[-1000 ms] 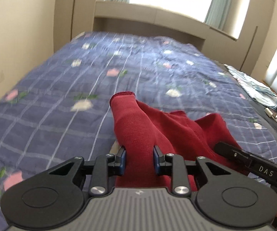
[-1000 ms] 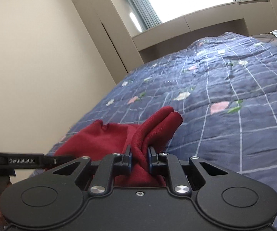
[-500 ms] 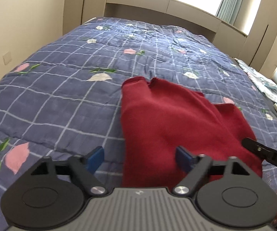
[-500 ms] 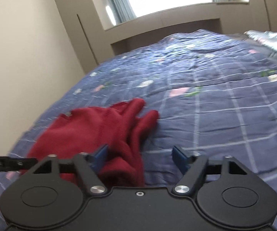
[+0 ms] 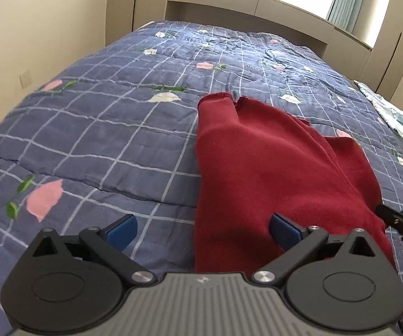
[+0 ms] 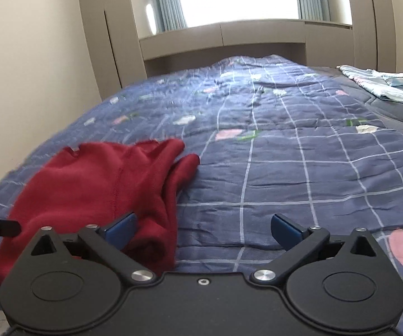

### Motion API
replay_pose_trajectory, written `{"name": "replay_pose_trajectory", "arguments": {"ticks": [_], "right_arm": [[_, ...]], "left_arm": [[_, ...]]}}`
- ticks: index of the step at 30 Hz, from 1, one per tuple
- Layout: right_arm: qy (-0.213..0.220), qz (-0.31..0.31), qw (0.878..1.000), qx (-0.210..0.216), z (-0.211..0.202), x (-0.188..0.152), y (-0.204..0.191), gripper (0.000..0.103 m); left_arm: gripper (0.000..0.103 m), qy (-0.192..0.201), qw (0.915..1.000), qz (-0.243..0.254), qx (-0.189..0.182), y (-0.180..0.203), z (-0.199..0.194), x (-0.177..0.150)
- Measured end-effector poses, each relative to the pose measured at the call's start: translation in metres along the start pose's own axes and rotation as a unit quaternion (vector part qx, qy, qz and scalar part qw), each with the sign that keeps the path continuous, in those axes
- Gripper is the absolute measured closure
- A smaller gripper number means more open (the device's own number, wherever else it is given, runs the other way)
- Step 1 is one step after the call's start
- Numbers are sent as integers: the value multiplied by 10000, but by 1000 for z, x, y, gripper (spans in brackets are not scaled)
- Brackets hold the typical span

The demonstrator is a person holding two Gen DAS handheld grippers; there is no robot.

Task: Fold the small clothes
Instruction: 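Release the sweater and pull both grippers back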

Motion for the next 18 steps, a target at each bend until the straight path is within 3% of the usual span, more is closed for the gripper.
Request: {"name": "replay_pose_trajectory", "arguments": {"ticks": [4, 18], "right_arm": [[262, 66, 9993, 239, -20, 2, -2, 1], [1245, -417, 9910, 254, -81, 15, -29, 1]], "left_arm": [[1, 52, 10000, 15, -8, 5, -13, -4], [1, 626, 9979, -5, -175, 21, -62, -7]]}}
Point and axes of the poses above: each gripper's, at about its wrist camera, not at the fingertips, and z roughly the way its jaws point, y to its right, x to its top, the point moved 1 cm from there along z, roughly the way its jaws point, and after that the axes turned 5 degrees about -z, right-handed, at the moved point
